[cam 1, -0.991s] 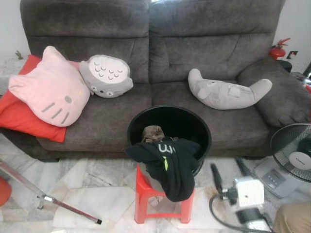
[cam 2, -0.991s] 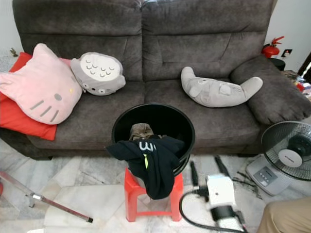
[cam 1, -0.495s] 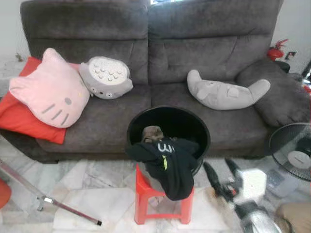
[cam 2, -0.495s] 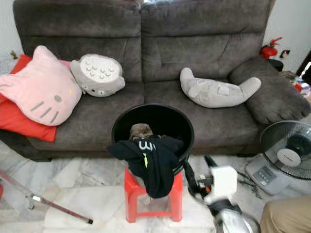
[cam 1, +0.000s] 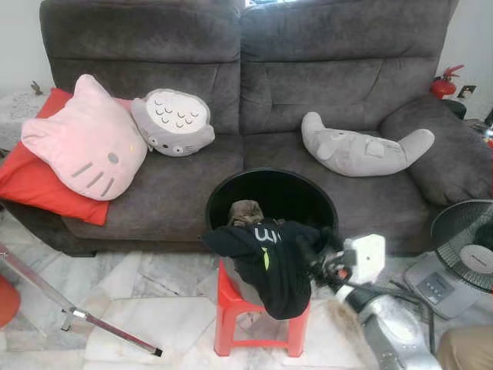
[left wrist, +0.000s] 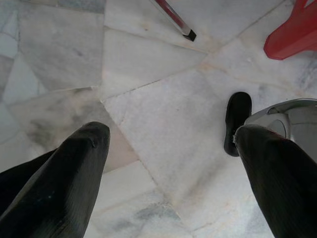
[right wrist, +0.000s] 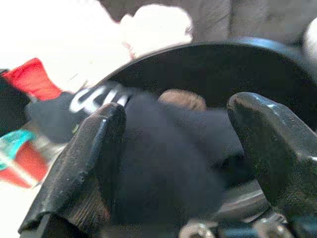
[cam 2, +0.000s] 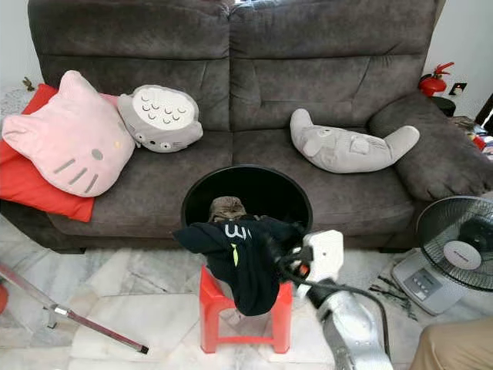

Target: Hang hanger

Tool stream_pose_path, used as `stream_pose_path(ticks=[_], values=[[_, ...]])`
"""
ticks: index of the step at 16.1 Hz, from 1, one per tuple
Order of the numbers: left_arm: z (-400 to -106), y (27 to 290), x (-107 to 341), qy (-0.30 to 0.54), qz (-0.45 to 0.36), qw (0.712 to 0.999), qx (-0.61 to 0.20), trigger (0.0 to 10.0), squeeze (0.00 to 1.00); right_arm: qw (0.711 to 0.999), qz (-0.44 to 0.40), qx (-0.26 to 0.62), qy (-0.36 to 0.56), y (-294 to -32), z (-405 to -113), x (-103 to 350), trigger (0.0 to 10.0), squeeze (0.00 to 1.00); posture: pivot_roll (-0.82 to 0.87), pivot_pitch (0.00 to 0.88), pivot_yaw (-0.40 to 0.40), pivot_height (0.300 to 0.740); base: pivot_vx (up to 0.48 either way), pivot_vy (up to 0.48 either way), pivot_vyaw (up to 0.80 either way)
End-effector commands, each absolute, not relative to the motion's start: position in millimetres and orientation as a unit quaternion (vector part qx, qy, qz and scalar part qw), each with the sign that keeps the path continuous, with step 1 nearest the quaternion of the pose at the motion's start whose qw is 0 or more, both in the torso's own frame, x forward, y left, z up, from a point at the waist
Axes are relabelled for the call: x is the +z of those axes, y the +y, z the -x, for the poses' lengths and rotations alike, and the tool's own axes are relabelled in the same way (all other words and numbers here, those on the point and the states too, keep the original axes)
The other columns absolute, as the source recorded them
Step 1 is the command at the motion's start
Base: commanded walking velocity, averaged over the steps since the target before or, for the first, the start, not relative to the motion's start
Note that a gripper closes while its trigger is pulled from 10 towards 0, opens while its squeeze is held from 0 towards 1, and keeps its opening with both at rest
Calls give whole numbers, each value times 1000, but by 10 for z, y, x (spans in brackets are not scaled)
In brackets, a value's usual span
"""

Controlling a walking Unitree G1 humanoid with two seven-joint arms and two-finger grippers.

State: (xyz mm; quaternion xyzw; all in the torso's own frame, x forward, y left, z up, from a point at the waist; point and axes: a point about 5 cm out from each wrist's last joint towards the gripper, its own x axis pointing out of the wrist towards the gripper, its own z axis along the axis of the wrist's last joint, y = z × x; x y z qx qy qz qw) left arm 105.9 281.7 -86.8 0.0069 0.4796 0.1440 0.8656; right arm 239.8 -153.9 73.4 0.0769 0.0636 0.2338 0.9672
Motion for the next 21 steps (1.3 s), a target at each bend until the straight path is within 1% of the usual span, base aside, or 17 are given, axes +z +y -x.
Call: stream_pose_path(ticks=[1, 3, 6, 9, 13, 17, 21], values=[[-1027, 2825, -875, 482, 0, 863, 150, 10000, 0, 961, -83, 254, 74, -1519, -2336, 720, 10000, 0, -5, 0, 26, 740, 0, 0, 0], [-1017, 2836, -873, 483, -2, 863, 149, 10000, 0, 953, -86, 277, 88, -1541, -2219, 676, 10000, 0, -11, 0, 29, 740, 0, 0, 0], [-1006, 2843, -873, 483, -4, 863, 149, 10000, 0, 959, -82, 253, 97, -1660, -2196, 637, 10000, 0, -14, 0, 32, 740, 0, 0, 0], [-989, 2830, -881, 485, -6, 862, 146, 10000, 0, 964, -85, 234, 98, -1709, -2224, 621, 10000, 0, -11, 0, 32, 740, 0, 0, 0], [-962, 2860, -875, 485, -11, 862, 145, 10000, 0, 963, -110, 230, 92, -1679, -2254, 598, 10000, 0, -4, 0, 31, 740, 0, 0, 0], [-1019, 2757, -899, 485, -13, 864, 135, 10000, 0, 959, -113, 243, 96, -1629, -2247, 575, 10000, 0, -4, 0, 33, 740, 0, 0, 0], [-1014, 2746, -905, 488, -16, 863, 129, 10000, 0, 958, -116, 248, 90, -1592, -2284, 583, 10000, 0, -5, 0, 34, 740, 0, 0, 0]])
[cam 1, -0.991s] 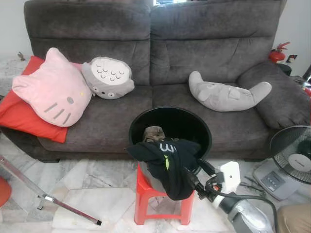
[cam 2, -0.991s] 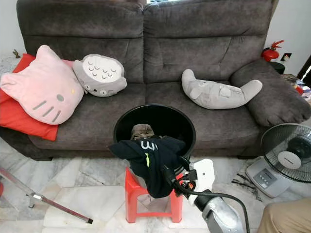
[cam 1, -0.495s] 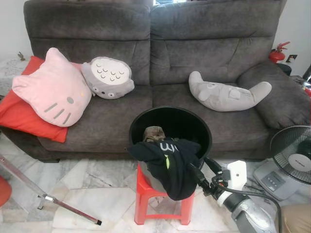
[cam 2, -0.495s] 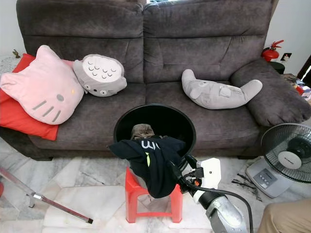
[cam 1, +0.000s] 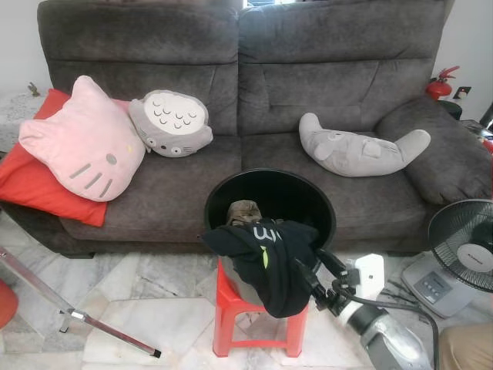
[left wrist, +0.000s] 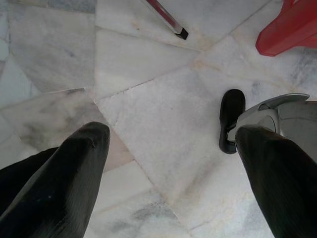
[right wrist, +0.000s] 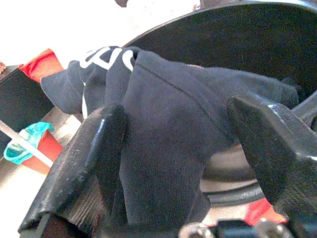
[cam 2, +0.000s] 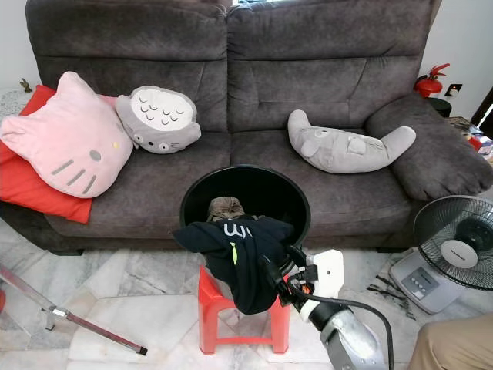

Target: Hang hanger

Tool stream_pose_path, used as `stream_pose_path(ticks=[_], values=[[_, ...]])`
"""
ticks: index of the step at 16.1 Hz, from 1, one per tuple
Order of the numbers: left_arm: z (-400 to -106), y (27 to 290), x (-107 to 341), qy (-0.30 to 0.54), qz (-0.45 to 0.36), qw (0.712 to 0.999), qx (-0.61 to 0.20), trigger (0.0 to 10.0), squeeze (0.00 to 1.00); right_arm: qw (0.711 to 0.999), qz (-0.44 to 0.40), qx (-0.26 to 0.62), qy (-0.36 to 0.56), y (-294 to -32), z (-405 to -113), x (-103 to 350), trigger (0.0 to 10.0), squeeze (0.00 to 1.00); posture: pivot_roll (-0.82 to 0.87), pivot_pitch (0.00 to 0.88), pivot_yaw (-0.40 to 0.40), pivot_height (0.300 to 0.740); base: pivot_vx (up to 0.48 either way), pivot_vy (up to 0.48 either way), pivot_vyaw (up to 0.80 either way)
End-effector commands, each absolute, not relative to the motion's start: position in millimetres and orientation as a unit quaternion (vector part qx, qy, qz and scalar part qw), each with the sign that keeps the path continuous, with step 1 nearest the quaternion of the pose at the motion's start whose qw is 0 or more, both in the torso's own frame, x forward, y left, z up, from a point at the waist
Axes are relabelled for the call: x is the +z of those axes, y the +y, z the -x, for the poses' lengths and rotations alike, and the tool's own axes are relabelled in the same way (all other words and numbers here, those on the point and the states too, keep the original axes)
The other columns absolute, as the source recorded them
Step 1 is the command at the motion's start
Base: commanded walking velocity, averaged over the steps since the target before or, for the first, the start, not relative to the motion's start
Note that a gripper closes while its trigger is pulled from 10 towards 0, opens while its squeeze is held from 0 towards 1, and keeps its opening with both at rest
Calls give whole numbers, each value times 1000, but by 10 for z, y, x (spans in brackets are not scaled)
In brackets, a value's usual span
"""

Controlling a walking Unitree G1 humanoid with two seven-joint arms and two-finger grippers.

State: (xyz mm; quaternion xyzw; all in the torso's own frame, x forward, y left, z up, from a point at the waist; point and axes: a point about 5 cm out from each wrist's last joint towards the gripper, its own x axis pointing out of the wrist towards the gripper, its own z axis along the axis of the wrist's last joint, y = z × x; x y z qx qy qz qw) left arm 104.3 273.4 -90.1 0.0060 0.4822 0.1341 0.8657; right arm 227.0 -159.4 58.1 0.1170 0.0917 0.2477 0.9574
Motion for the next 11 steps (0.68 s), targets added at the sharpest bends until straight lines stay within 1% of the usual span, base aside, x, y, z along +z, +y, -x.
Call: stream_pose_path(ticks=[1, 2, 3, 7, 11], values=[[-1002, 2768, -900, 488, -16, 863, 131, 10000, 0, 958, -117, 247, 90, -1594, -2291, 581, 10000, 0, -2, 0, 32, 740, 0, 0, 0], [-987, 2803, -891, 489, -17, 862, 133, 10000, 0, 957, -117, 250, 84, -1587, -2303, 598, 4549, 0, -2, 0, 32, 740, 0, 0, 0], [-974, 2840, -880, 489, -18, 862, 135, 10000, 0, 953, -129, 265, 71, -1548, -2311, 647, 0, 0, 1, 0, 29, 740, 0, 0, 0], [-946, 2876, -873, 491, -18, 860, 137, 10000, 0, 952, -123, 271, 71, -1522, -2326, 651, 0, 0, 3, 0, 26, 740, 0, 0, 0], [-931, 2847, -888, 493, -17, 859, 135, 10000, 0, 953, -115, 269, 82, -1520, -2315, 605, 0, 0, 5, 0, 26, 740, 0, 0, 0]])
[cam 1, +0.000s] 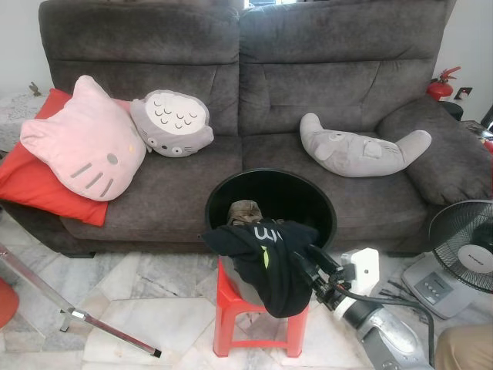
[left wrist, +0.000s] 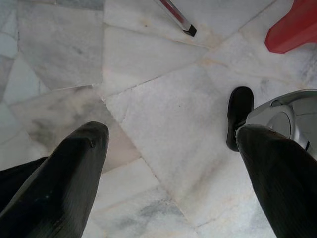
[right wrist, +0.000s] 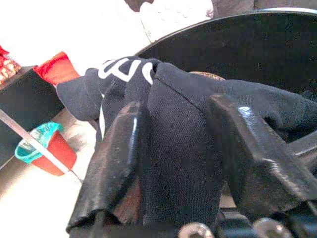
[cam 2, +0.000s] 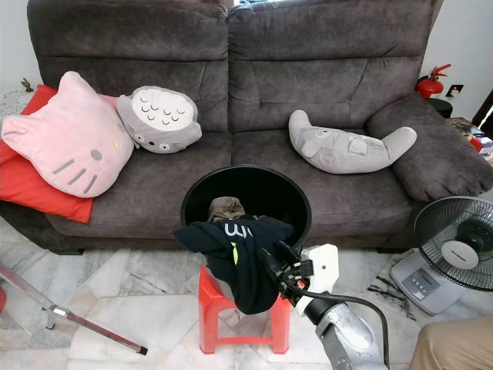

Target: Hang hanger

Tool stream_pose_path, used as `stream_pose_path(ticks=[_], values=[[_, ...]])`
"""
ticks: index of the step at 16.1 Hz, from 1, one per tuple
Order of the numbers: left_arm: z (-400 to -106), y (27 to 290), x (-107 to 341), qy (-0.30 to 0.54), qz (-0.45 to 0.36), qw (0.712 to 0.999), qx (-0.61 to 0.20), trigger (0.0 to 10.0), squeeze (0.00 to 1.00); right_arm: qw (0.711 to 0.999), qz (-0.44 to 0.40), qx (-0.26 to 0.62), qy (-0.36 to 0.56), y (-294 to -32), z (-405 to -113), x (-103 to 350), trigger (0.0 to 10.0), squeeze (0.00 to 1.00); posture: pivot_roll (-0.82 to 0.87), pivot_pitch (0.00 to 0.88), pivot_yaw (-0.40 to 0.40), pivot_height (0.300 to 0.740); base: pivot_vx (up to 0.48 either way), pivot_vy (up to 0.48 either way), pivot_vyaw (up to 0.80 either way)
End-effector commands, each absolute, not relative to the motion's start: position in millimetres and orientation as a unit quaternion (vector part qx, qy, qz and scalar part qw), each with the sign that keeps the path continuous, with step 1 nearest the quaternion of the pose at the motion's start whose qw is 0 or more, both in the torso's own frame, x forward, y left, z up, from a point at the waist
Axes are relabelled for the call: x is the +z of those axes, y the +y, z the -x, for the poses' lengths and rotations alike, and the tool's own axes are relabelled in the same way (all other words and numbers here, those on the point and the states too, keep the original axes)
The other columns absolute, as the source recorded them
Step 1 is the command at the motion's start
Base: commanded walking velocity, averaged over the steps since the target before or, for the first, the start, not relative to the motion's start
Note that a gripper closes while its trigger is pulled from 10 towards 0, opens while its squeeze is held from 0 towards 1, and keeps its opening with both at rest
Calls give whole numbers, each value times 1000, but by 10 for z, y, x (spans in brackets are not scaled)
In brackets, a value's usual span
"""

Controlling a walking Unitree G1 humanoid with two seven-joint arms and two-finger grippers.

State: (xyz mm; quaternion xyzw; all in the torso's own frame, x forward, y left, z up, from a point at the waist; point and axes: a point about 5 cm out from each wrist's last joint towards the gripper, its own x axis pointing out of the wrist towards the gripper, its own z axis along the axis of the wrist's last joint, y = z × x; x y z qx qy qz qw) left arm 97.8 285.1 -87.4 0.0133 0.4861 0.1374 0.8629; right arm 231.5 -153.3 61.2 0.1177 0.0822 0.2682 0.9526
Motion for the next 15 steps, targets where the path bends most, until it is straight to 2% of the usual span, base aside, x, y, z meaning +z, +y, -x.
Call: stream_pose_path(ticks=[1, 2, 3, 5, 6, 12, 15], values=[[-930, 2815, -900, 494, -17, 859, 133, 10000, 0, 955, -112, 261, 85, -1534, -2314, 591, 1176, 0, 5, 0, 26, 740, 0, 0, 0], [-930, 2806, -903, 495, -17, 859, 133, 10000, 0, 957, -107, 254, 89, -1546, -2312, 583, 3882, 0, 5, 0, 26, 740, 0, 0, 0], [-929, 2803, -905, 495, -17, 859, 133, 10000, 0, 958, -106, 250, 91, -1556, -2311, 573, 10000, 0, 5, 0, 26, 740, 0, 0, 0], [-929, 2804, -905, 495, -18, 858, 133, 10000, 0, 958, -119, 243, 90, -1582, -2296, 579, 10000, 0, 5, 0, 28, 740, 0, 0, 0], [-930, 2805, -905, 495, -19, 858, 134, 10000, 0, 962, -114, 236, 78, -1606, -2288, 605, 10000, 1000, 5, 0, 28, 740, 0, 0, 0], [-960, 2822, -892, 493, -20, 859, 135, 10000, 0, 963, -150, 213, 69, -1657, -2237, 618, 10000, 1000, 6, 0, 27, 740, 0, 0, 0], [-979, 2833, -883, 490, -21, 861, 136, 10000, 0, 955, -203, 208, 65, -1664, -2205, 615, 10000, 1000, 11, 0, 26, 740, 0, 0, 0]])
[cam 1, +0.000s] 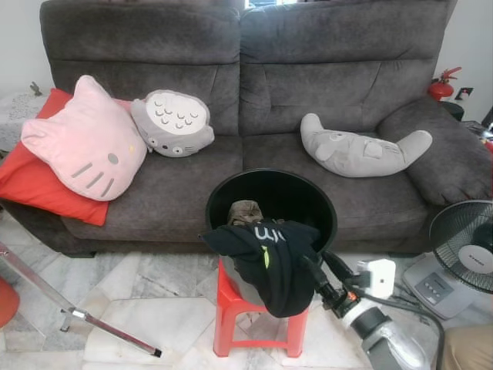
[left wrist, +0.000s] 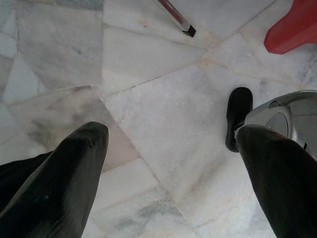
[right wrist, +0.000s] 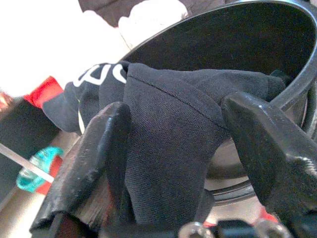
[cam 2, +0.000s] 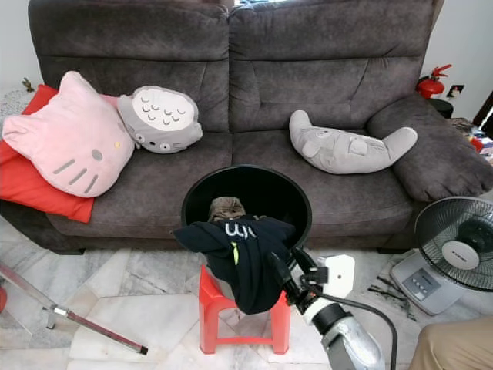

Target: Hang hanger

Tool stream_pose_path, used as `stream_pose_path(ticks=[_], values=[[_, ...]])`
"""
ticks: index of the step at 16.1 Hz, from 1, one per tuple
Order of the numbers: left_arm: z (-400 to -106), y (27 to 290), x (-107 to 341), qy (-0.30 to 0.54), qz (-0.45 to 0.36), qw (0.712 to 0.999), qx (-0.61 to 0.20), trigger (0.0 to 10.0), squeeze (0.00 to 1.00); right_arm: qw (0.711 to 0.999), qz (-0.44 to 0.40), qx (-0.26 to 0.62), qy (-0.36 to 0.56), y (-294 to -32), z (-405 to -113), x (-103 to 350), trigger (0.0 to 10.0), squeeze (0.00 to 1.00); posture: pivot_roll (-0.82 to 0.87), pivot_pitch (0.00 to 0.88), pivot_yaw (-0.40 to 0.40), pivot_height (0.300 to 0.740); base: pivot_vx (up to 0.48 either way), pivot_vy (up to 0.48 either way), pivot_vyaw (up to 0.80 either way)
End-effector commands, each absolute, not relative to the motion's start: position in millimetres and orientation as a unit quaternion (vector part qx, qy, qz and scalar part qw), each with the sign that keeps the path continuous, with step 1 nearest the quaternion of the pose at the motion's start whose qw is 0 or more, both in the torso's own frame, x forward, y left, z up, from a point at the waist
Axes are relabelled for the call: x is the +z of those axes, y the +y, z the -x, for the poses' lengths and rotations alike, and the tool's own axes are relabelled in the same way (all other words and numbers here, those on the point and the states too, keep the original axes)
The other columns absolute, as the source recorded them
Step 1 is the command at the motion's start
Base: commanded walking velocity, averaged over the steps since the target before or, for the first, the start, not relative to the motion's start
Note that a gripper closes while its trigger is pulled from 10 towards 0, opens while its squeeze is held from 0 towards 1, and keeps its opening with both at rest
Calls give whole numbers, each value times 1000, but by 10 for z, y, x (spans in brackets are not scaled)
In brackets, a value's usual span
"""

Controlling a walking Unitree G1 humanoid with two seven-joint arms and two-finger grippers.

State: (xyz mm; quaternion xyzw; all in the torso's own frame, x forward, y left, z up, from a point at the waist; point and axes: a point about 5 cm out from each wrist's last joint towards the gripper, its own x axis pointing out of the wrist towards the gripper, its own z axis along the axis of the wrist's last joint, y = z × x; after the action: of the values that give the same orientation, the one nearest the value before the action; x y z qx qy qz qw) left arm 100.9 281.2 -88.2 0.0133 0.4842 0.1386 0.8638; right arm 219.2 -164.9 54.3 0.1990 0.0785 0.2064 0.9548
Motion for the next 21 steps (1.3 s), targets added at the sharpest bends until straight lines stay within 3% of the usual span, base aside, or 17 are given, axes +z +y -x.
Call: stream_pose_path(ticks=[1, 7, 8, 9, 15, 21], values=[[-988, 2819, -886, 490, -21, 861, 135, 10000, 0, 953, -215, 200, 67, -1687, -2201, 596, 10000, 1000, 11, 0, 26, 740, 0, 0, 0], [-1020, 2765, -897, 486, -21, 864, 132, 10000, 0, 945, -265, 174, 78, -1770, -2162, 495, 10000, 1000, 8, 0, 29, 740, 0, 0, 0], [-1025, 2766, -895, 486, -22, 864, 131, 10000, 0, 944, -265, 173, 93, -1755, -2139, 429, 10000, 78, 7, 0, 30, 740, 0, 0, 0], [-1034, 2772, -889, 484, -23, 865, 130, 10000, 0, 941, -268, 168, 119, -1738, -2109, 309, 10000, 0, 4, 0, 34, 740, 0, 0, 0], [-1056, 2789, -876, 481, -29, 867, 130, 10000, 0, 916, -318, 196, 145, -1647, -2063, 165, 10000, 0, 11, 0, 37, 740, 0, 0, 0], [-1084, 2785, -867, 476, -39, 870, 126, 10000, 0, 901, -341, 252, 90, -1633, -2179, 384, 10000, 0, 17, 0, 34, 740, 0, 0, 0]])
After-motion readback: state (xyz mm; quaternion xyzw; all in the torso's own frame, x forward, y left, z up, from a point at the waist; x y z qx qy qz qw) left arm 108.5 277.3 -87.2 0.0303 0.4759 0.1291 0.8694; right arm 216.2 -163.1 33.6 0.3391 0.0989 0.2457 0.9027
